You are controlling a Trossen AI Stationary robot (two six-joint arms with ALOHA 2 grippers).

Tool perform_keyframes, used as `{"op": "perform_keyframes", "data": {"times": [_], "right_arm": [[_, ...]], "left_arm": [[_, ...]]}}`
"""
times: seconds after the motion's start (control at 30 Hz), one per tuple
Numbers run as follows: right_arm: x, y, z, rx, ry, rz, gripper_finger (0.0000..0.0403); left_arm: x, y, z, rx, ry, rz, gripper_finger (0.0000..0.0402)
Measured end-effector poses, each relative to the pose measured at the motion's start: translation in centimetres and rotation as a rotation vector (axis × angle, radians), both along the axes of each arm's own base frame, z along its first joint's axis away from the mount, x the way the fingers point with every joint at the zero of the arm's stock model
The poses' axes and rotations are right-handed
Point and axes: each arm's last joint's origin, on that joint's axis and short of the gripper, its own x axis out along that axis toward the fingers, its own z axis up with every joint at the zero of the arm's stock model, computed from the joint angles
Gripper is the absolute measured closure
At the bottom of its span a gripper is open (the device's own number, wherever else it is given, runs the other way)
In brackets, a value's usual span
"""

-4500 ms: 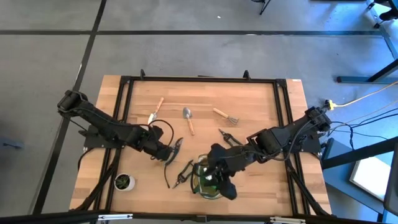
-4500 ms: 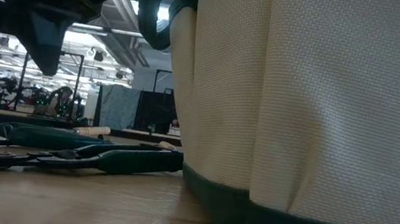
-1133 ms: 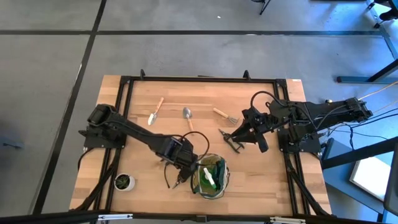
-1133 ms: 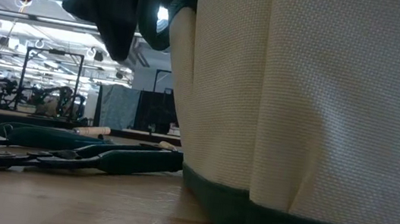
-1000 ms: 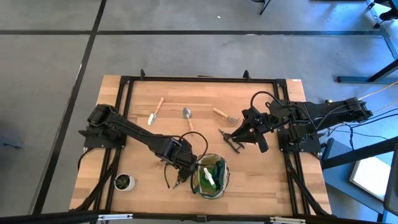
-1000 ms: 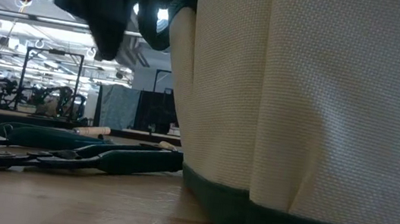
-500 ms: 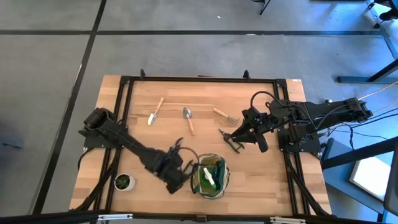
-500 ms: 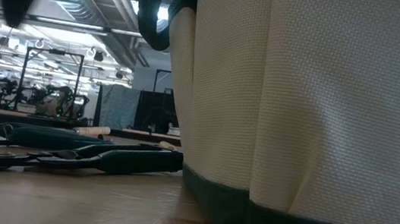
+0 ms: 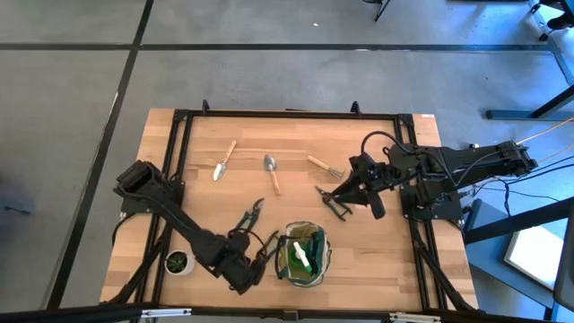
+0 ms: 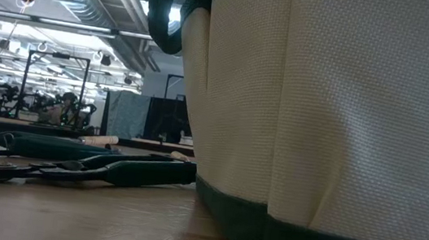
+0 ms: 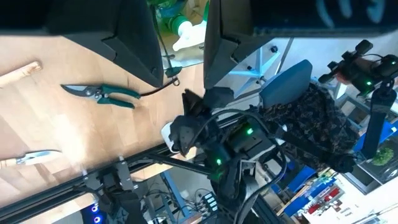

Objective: Pick & Place Garden tools in Gardening bag
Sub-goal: Put the green shear scissors into the gardening bag

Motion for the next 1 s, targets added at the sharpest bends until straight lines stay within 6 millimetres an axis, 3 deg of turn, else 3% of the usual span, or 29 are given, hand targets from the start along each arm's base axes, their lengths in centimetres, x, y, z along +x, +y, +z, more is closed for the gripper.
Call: {"op": "perform_keyframes", "data": {"times": [0.2,0.33,0.5,0.77,1.0], "right_arm": [[0.0,-0.1,0.1,0.001,-0.005,-0.003,0.0286],[0.0,-0.1,0.1,0.004,-0.004,-0.005,0.0286],[0.0,-0.1,0.1,0.017,0.001,-0.011,0.0286],[0.0,-0.1,0.1,0.043,0.01,-0.021,0.0286],[0.0,-0.1,0.0,0.058,0.016,-0.025,0.0286]], "left_arm": [[0.6,1.0,0.1,-0.022,0.038,0.035,0.0253],[0.5,2.0,0.0,0.074,0.06,0.015,0.0212],[0.8,4.5,-0.2,0.22,0.123,-0.019,0.0202],[1.8,8.1,-1.8,0.228,0.217,-0.09,0.0196],[2.8,10.3,-1.9,0.23,0.227,-0.093,0.0168]]}}
